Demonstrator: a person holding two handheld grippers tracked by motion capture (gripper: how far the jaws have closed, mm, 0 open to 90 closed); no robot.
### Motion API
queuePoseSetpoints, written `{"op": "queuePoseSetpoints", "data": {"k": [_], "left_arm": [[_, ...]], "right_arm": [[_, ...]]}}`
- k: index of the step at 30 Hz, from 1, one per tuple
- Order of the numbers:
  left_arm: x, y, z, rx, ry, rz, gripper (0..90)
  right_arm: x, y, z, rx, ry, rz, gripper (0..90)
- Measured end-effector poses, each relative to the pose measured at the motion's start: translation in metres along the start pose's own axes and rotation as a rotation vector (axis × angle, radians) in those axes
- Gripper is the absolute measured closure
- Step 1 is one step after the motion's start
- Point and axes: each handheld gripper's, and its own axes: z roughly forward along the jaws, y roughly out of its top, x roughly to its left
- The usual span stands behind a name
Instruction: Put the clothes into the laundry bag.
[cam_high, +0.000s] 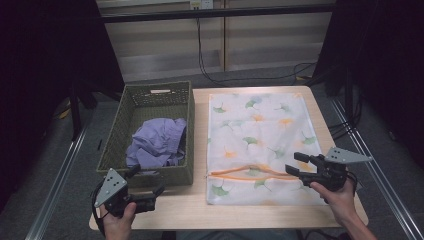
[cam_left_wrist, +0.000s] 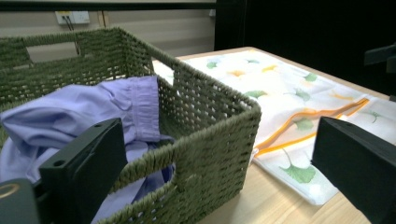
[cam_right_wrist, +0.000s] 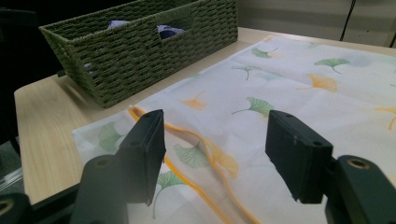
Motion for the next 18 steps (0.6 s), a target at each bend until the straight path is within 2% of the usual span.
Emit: {"op": "queuePoseSetpoints", "data": {"k": [4, 6, 8, 11, 12, 13, 15, 16, 18], "left_arm": [[-0.0006, -0.0011, 0.0006, 0.002, -0.028, -0.001, 5.5], [-0.0001, -0.0011, 0.0016, -0.003, -0.017, 0.003, 5.6], [0.0014, -0.0014, 0.0018, 0.010, -0.029, -0.004, 5.4], [0.0007, -0.0004, 0.0020, 0.015, -0.031, -0.004, 5.0], [-0.0001, 0.0002, 0.0020, 0.021, -0.026, -0.008, 5.0], [-0.0027, 0.0012, 0.0038, 0.025, -0.051, -0.012, 5.1], [-0.0060, 0.0017, 0.0059, 0.034, -0.042, 0.006, 5.1], [-0.0065, 0.0017, 0.0065, 0.039, -0.033, 0.007, 5.1], [-0.0062, 0.0014, 0.0067, 0.040, -0.037, 0.001, 5.2]], "right_arm": [[0.0023, -0.0004, 0.0011, 0.018, -0.001, -0.009, 38.7], [0.0014, -0.0004, 0.0019, 0.023, 0.008, 0.005, 40.0], [0.0006, -0.0011, 0.0024, 0.045, 0.007, 0.018, 41.6], [0.0011, -0.0010, 0.0023, 0.049, 0.006, 0.016, 45.9], [0.0016, 0.0003, 0.0031, 0.041, 0.021, 0.023, 47.3], [0.0023, 0.0018, 0.0043, 0.043, 0.030, 0.021, 46.9], [0.0042, 0.0040, 0.0065, 0.052, 0.051, 0.025, 47.2], [0.0047, 0.0046, 0.0080, 0.059, 0.069, 0.025, 47.1], [0.0056, 0.0050, 0.0096, 0.069, 0.074, 0.024, 47.4]]}}
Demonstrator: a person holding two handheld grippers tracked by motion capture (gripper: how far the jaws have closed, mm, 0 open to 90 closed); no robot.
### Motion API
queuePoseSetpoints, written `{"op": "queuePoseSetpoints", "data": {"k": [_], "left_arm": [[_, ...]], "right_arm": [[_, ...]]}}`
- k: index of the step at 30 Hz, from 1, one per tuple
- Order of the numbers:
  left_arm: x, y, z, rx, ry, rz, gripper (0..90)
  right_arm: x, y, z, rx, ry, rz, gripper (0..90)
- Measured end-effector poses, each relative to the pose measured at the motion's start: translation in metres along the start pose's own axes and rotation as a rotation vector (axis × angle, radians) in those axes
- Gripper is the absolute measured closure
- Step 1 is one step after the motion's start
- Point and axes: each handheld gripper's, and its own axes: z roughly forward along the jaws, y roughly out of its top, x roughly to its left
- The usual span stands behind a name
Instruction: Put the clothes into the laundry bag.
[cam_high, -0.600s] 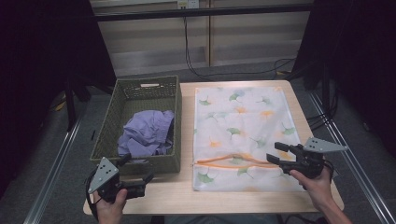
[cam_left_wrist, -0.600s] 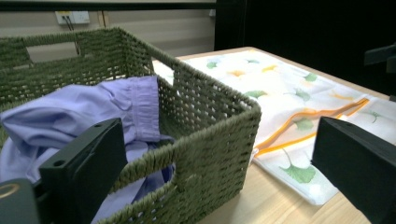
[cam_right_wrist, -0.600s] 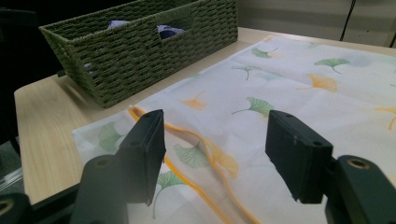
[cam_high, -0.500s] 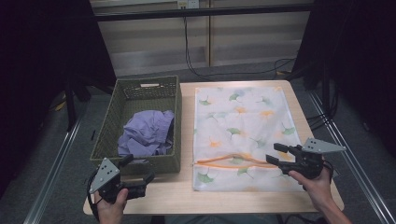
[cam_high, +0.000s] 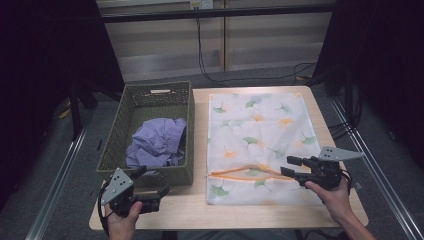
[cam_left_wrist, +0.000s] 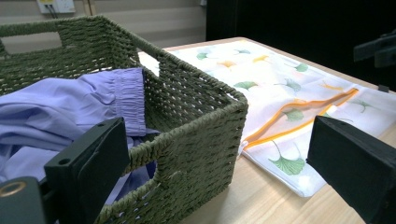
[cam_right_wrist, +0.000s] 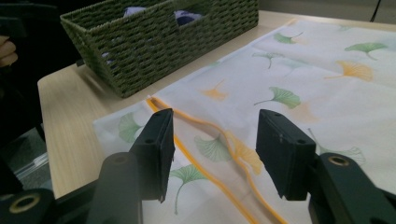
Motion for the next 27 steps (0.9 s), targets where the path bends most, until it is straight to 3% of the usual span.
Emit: {"op": "queuePoseSetpoints", "data": {"k": [1, 6, 11, 13, 14, 18, 21, 27], "left_arm": [[0.000, 0.000, 0.000, 0.009, 0.012, 0.006, 5.5], [-0.002, -0.001, 0.000, 0.034, 0.044, 0.018, 9.2], [-0.002, -0.002, -0.003, 0.026, 0.013, 0.023, 8.3], [-0.002, -0.002, -0.004, 0.029, 0.014, 0.024, 8.3], [-0.002, -0.002, -0.004, 0.028, 0.016, 0.023, 8.3], [-0.003, -0.002, -0.006, 0.011, 0.012, 0.034, 8.3], [-0.002, -0.002, -0.006, 0.006, 0.020, 0.042, 8.3], [0.000, -0.002, -0.005, 0.011, 0.030, 0.036, 8.3]], "right_arm": [[0.001, 0.000, 0.003, 0.027, -0.003, -0.006, 54.2], [0.001, 0.001, 0.016, 0.092, 0.043, -0.021, 55.3], [0.006, 0.006, 0.028, 0.128, 0.097, -0.020, 55.5], [0.007, 0.007, 0.031, 0.133, 0.097, -0.019, 55.7], [0.008, 0.010, 0.038, 0.156, 0.118, -0.020, 60.6], [0.008, 0.014, 0.050, 0.198, 0.132, -0.022, 57.7], [0.010, 0.022, 0.063, 0.216, 0.115, -0.047, 55.1], [0.001, 0.031, 0.072, 0.196, 0.091, -0.043, 60.2]]}}
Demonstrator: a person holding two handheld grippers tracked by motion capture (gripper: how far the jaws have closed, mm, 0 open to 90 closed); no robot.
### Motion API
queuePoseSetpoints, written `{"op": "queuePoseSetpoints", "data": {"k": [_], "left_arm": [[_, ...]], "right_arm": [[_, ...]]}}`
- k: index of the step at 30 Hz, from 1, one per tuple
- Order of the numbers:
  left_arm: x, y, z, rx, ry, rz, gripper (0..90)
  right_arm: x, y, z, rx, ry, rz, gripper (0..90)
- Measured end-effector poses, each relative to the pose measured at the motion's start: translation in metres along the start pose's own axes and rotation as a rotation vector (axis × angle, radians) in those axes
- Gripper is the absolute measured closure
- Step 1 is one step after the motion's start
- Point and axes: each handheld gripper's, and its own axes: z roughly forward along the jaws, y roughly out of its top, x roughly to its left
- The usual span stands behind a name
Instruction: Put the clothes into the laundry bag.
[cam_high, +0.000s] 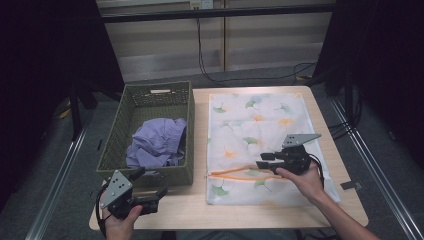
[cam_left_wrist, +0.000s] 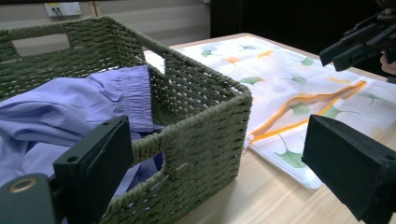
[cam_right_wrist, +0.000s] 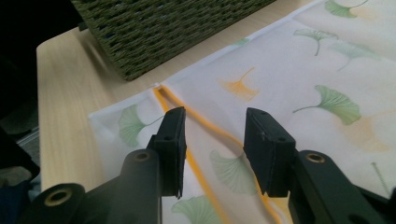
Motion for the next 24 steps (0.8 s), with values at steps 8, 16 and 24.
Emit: {"op": "queuePoseSetpoints", "data": {"k": [8, 16, 24], "left_arm": [[0.006, -0.002, 0.003, 0.007, 0.014, -0.036, 8.3], [0.008, -0.002, -0.002, -0.021, 0.018, -0.034, 5.6], [0.010, -0.003, -0.001, -0.015, 0.029, -0.041, 5.6]], "right_arm": [[-0.012, 0.003, 0.026, 0.011, 0.028, 0.012, 62.9], [-0.026, -0.010, 0.032, 0.102, 0.043, 0.016, 67.2], [-0.034, -0.022, 0.040, 0.185, -0.006, -0.004, 66.7]]}}
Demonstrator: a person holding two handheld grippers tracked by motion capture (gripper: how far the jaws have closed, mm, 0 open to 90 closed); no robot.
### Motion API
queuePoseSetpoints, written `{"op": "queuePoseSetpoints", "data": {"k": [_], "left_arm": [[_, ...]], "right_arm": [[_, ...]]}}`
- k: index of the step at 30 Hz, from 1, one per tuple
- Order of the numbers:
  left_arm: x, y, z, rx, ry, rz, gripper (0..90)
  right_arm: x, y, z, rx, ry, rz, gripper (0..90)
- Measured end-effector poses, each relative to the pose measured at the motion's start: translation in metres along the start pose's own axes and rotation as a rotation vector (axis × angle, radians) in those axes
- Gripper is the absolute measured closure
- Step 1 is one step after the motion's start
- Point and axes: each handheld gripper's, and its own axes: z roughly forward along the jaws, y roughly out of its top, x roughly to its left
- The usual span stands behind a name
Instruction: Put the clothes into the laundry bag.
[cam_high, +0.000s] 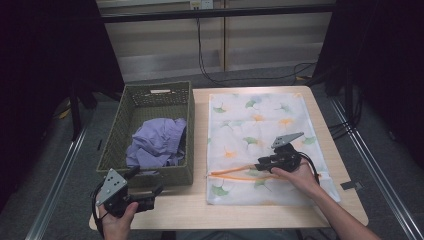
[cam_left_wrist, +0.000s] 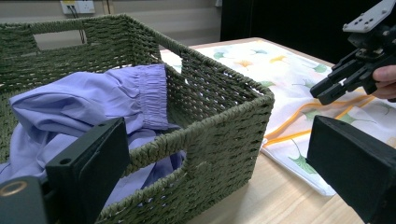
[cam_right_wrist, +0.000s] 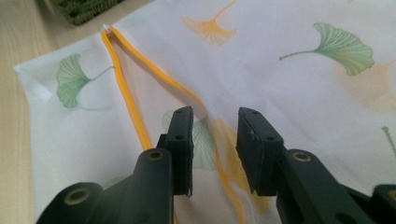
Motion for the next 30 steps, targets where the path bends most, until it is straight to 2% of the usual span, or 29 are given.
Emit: {"op": "queuePoseSetpoints", "data": {"k": [2, 3, 5, 6, 8, 9, 11, 14, 15, 16, 17, 20, 21, 22, 24, 27, 29, 30], "left_arm": [[0.000, -0.001, 0.001, 0.021, 0.009, 0.005, 5.7], [0.000, -0.001, 0.001, 0.021, 0.009, 0.005, 5.6], [0.001, -0.001, 0.001, 0.024, 0.007, 0.000, 5.6], [0.001, -0.001, 0.001, 0.024, 0.007, 0.000, 5.7], [0.001, 0.000, 0.001, 0.021, 0.014, 0.012, 5.7], [0.001, 0.000, 0.001, 0.020, 0.002, 0.004, 5.7], [0.001, 0.000, 0.001, 0.023, 0.005, 0.006, 5.7], [0.002, 0.000, 0.001, 0.019, 0.000, 0.019, 5.6], [0.002, 0.000, 0.001, 0.019, 0.000, 0.019, 5.6], [0.001, 0.001, 0.001, 0.016, 0.000, 0.017, 5.6], [0.002, 0.001, 0.001, 0.012, -0.004, 0.011, 5.6], [0.002, 0.001, 0.001, 0.020, 0.001, 0.021, 5.6], [0.002, 0.001, 0.001, 0.020, 0.001, 0.021, 5.7], [0.002, 0.001, 0.001, 0.020, 0.003, 0.024, 5.7], [0.002, 0.001, 0.001, 0.019, 0.004, 0.022, 5.7], [0.002, 0.001, 0.002, 0.024, 0.014, 0.029, 5.6], [0.003, 0.000, 0.003, 0.026, 0.005, 0.013, 5.6], [0.004, 0.001, 0.003, 0.025, 0.012, 0.018, 5.6]], "right_arm": [[-0.002, -0.002, 0.006, 0.020, -0.023, -0.001, 65.2], [-0.002, -0.002, 0.006, 0.020, -0.023, -0.001, 65.2], [-0.002, -0.005, 0.011, 0.042, -0.054, 0.002, 63.4], [-0.002, -0.006, 0.012, 0.026, -0.050, -0.004, 62.8], [-0.002, -0.006, 0.012, 0.030, -0.057, -0.005, 61.7], [0.000, -0.007, 0.012, 0.020, -0.057, -0.010, 59.8], [0.000, -0.007, 0.013, 0.022, -0.061, -0.021, 59.9], [0.002, -0.009, 0.012, 0.017, -0.076, -0.048, 63.5], [0.002, -0.009, 0.012, 0.017, -0.076, -0.048, 63.5], [-0.003, -0.013, 0.011, -0.015, -0.068, -0.029, 71.7], [-0.003, -0.013, 0.011, -0.015, -0.068, -0.029, 71.7], [0.001, -0.012, 0.012, 0.000, -0.105, -0.084, 74.5], [0.001, -0.012, 0.012, 0.000, -0.105, -0.084, 74.5], [0.003, -0.011, 0.013, -0.001, -0.127, -0.084, 77.8], [0.003, -0.011, 0.013, -0.001, -0.127, -0.083, 79.1], [-0.002, -0.011, 0.012, -0.004, -0.134, -0.039, 88.7], [-0.003, -0.010, 0.012, 0.004, -0.133, -0.027, 89.2], [-0.003, -0.010, 0.012, 0.003, -0.132, -0.028, 89.3]]}}
